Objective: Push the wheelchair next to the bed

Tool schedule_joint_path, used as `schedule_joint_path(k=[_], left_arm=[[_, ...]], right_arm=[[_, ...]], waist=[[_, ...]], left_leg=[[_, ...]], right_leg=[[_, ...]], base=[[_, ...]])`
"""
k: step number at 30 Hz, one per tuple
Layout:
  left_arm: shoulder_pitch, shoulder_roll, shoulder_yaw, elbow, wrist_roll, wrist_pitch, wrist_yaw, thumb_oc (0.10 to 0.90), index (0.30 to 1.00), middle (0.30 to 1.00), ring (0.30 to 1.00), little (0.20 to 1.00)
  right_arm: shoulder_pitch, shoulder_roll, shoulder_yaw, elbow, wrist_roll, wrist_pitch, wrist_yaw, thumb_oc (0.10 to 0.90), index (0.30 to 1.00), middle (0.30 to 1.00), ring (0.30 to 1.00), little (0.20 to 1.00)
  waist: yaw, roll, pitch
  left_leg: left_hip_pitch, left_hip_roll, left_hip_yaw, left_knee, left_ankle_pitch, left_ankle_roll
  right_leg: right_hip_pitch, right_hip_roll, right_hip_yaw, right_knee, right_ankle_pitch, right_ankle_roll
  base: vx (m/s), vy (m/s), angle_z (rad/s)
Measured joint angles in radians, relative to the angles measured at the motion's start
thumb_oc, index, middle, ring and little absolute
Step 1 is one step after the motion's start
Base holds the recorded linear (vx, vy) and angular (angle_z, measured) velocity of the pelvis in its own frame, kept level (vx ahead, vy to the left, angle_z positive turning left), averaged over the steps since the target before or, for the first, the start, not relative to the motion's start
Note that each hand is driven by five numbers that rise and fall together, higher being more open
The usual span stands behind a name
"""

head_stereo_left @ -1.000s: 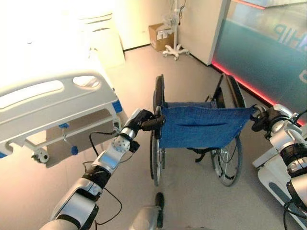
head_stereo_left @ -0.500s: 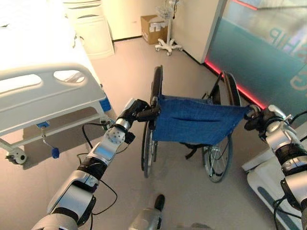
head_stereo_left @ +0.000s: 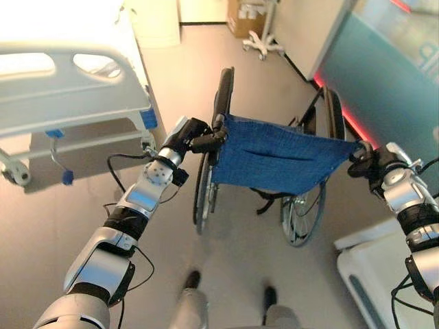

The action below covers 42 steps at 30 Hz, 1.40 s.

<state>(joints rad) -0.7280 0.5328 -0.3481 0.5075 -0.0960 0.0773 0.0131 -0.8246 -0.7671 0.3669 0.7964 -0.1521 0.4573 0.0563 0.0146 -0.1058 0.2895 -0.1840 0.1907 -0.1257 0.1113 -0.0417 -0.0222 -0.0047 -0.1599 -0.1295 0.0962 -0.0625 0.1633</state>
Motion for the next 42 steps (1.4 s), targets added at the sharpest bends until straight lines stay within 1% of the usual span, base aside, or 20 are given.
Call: schedule_joint_path(k=[2,3,4,8,9,10,12,14,16,17,18,19,20,23,29,32,35,38,40,42], left_arm=[[0.049,-0.006,0.002,-0.039,-0.012,0.007,0.013,0.4,0.3,0.3,0.3,0.3],[0.066,-0.038,-0.012,-0.042,-0.015,0.007,-0.003,0.4,0.3,0.3,0.3,0.3],[0.068,-0.05,-0.021,-0.041,-0.015,0.007,-0.004,0.4,0.3,0.3,0.3,0.3],[0.058,-0.093,-0.063,-0.028,-0.025,0.0,-0.005,0.4,0.3,0.3,0.3,0.3],[0.064,-0.092,-0.075,-0.019,-0.03,-0.008,0.0,0.4,0.3,0.3,0.3,0.3],[0.075,-0.088,-0.078,0.0,-0.036,-0.012,-0.006,0.4,0.3,0.3,0.3,0.3],[0.11,-0.089,-0.087,0.006,-0.036,-0.02,-0.013,0.4,0.3,0.3,0.3,0.3],[0.133,-0.09,-0.082,0.003,-0.036,-0.032,-0.012,0.4,0.3,0.3,0.3,0.3],[0.134,-0.089,-0.078,0.003,-0.035,-0.039,-0.013,0.4,0.3,0.3,0.3,0.3],[0.134,-0.086,-0.073,0.002,-0.035,-0.04,-0.014,0.4,0.3,0.3,0.3,0.3],[0.133,-0.082,-0.069,0.003,-0.035,-0.042,-0.016,0.4,0.3,0.3,0.3,0.3],[0.129,-0.07,-0.064,0.005,-0.035,-0.046,-0.017,0.4,0.3,0.3,0.3,0.3],[0.131,-0.066,-0.047,0.014,-0.035,-0.046,-0.01,0.4,0.3,0.3,0.3,0.3],[0.122,-0.038,-0.037,0.054,-0.032,-0.046,-0.014,0.4,0.3,0.3,0.3,0.3],[0.116,-0.025,-0.035,0.057,-0.026,-0.045,-0.014,0.4,0.3,0.3,0.3,0.3],[0.111,-0.027,-0.037,0.055,-0.026,-0.046,-0.013,0.4,0.3,0.3,0.3,0.3],[0.087,-0.002,-0.037,0.061,-0.029,-0.047,-0.016,0.4,0.3,0.3,0.3,0.3],[0.042,0.046,-0.033,0.073,-0.039,-0.036,-0.02,0.4,0.3,0.3,0.3,0.3],[0.032,0.047,-0.016,0.079,-0.042,-0.025,-0.013,0.4,0.3,0.3,0.3,0.3],[-0.003,0.059,0.003,0.079,-0.054,-0.015,0.009,0.4,0.3,0.3,0.3,0.3]], right_arm=[[-0.008,-0.043,0.019,-0.035,-0.01,0.0,0.004,0.4,0.3,0.3,0.3,0.3],[0.016,-0.118,0.031,-0.077,-0.027,0.001,0.027,0.4,0.3,0.3,0.3,0.3],[0.019,-0.133,0.033,-0.077,-0.031,0.001,0.037,0.4,0.3,0.3,0.3,0.3],[0.017,-0.164,0.03,-0.048,-0.063,-0.007,0.044,0.4,0.3,0.3,0.3,0.3],[0.007,-0.152,0.03,-0.036,-0.087,-0.009,0.044,0.4,0.3,0.3,0.3,0.3],[-0.001,-0.135,0.034,-0.012,-0.112,-0.032,0.042,0.4,0.3,0.3,0.3,0.3],[-0.005,-0.126,0.052,-0.004,-0.126,-0.035,0.042,0.4,0.3,0.3,0.3,0.3],[-0.005,-0.124,0.071,-0.004,-0.131,-0.039,0.042,0.4,0.3,0.3,0.3,0.3],[-0.008,-0.113,0.076,0.022,-0.116,-0.039,0.04,0.4,0.3,0.3,0.3,0.3],[-0.001,-0.102,0.075,0.035,-0.112,-0.039,0.035,0.4,0.3,0.3,0.3,0.3],[0.002,-0.087,0.075,0.044,-0.105,-0.039,0.03,0.4,0.3,0.3,0.3,0.3],[0.001,-0.066,0.074,0.069,-0.091,-0.038,0.022,0.4,0.3,0.3,0.3,0.3],[-0.004,-0.039,0.074,0.084,-0.072,-0.039,0.016,0.4,0.3,0.3,0.3,0.3],[-0.03,-0.007,0.085,0.083,-0.075,-0.038,0.009,0.4,0.3,0.3,0.3,0.3],[-0.03,0.011,0.084,0.093,-0.074,-0.038,0.008,0.4,0.3,0.3,0.3,0.3],[-0.028,0.013,0.078,0.11,-0.062,-0.047,0.001,0.4,0.3,0.3,0.3,0.3],[-0.031,0.019,0.079,0.096,-0.02,-0.051,-0.023,0.4,0.3,0.3,0.3,0.3],[-0.052,0.051,0.078,0.06,0.003,-0.02,-0.047,0.4,0.3,0.3,0.3,0.3],[-0.068,0.063,0.078,0.047,0.004,-0.003,-0.047,0.4,0.3,0.3,0.3,0.3],[-0.105,0.072,0.075,0.022,0.013,0.036,-0.047,0.4,0.3,0.3,0.3,0.3]], waist=[[0.012,0.045,0.004],[-0.014,0.109,0.005],[-0.027,0.12,0.005],[-0.048,0.125,0.002],[-0.04,0.117,0.002],[-0.026,0.099,-0.013],[-0.031,0.098,-0.035],[-0.028,0.108,-0.046],[-0.007,0.116,-0.05],[0.004,0.129,-0.058],[0.005,0.125,-0.057],[0.02,0.096,-0.057],[0.054,0.077,-0.057],[0.06,0.098,-0.057],[0.067,0.086,-0.05],[0.067,0.088,-0.026],[0.061,0.107,0.004],[0.06,0.082,0.019],[0.057,0.071,0.023],[0.046,0.026,0.026]], left_leg=[[0.007,-0.012,0.053,0.131,0.017,0.008],[0.037,0.009,0.095,0.111,0.08,-0.027],[0.036,0.006,0.103,0.099,0.108,-0.051],[0.035,-0.007,0.196,-0.061,0.409,-0.038],[0.043,-0.001,0.254,-0.037,0.389,-0.024],[0.063,-0.038,0.271,0.023,0.295,-0.045],[0.133,-0.115,0.228,0.004,0.209,-0.084],[0.205,-0.172,0.204,-0.053,0.154,-0.06],[0.238,-0.253,0.127,-0.115,0.111,-0.028],[0.254,-0.26,0.134,-0.136,0.099,0.023],[0.251,-0.256,0.135,-0.131,0.091,0.059],[0.237,-0.245,0.124,-0.101,0.079,0.072],[0.229,-0.238,0.129,-0.076,0.067,0.056],[0.23,-0.229,0.096,-0.049,0.032,0.059],[0.205,-0.23,0.1,-0.014,0.021,0.064],[0.216,-0.221,0.076,-0.002,0.013,0.079],[0.204,-0.196,0.042,0.021,-0.002,0.064],[0.172,-0.177,-0.012,0.035,-0.009,0.048],[0.161,-0.169,-0.028,0.038,-0.011,0.044],[0.103,-0.145,-0.036,0.045,-0.011,0.033]], right_leg=[[0.01,0.008,-0.047,0.026,-0.009,-0.013],[0.039,0.035,-0.082,0.05,-0.043,-0.016],[0.048,0.039,-0.081,0.057,-0.054,-0.021],[0.047,0.037,-0.121,0.092,-0.108,-0.081],[0.047,0.021,-0.163,0.085,-0.099,-0.107],[0.062,0.006,-0.182,0.056,-0.079,-0.105],[0.08,0.006,-0.181,0.024,-0.065,-0.107],[0.084,0.026,-0.174,0.022,-0.066,-0.115],[0.086,0.084,-0.096,0.007,-0.059,-0.13],[0.085,0.125,-0.09,0.008,-0.057,-0.134],[0.085,0.142,-0.089,0.008,-0.058,-0.137],[0.075,0.155,-0.069,0.002,-0.06,-0.155],[0.066,0.163,-0.036,-0.001,-0.048,-0.168],[0.064,0.181,-0.012,0.015,-0.042,-0.174],[0.022,0.172,0.004,0.073,-0.053,-0.157],[-0.01,0.115,-0.019,0.151,-0.07,-0.123],[-0.05,0.012,0.035,0.159,-0.041,-0.077],[-0.093,-0.08,0.066,0.049,0.014,0.011],[-0.099,-0.092,0.067,0.025,0.022,0.024],[-0.108,-0.066,0.075,0.035,0.043,0.034]], base=[[0.2,-0.379,0.56],[0.13,-0.243,0.92],[0.13,-0.239,1.4],[0.07,-0.14,0.92],[0.15,-0.182,0.36],[0.16,-0.182,0.11],[0.17,-0.181,0.18],[0.2,-0.183,0.14],[0.1,-0.109,-0.04],[0.06,-0.065,-0.13],[0.06,0.001,-0.1],[0.06,0.094,-0.49],[0.06,0.111,-0.73],[0.05,0.051,-0.45],[0.19,-0.098,-0.16],[0.25,-0.305,-0.01],[0.28,-0.387,0.02],[0.38,-0.425,0.12],[0.25,-0.314,0.32],[0.34,-0.326,0.87]])
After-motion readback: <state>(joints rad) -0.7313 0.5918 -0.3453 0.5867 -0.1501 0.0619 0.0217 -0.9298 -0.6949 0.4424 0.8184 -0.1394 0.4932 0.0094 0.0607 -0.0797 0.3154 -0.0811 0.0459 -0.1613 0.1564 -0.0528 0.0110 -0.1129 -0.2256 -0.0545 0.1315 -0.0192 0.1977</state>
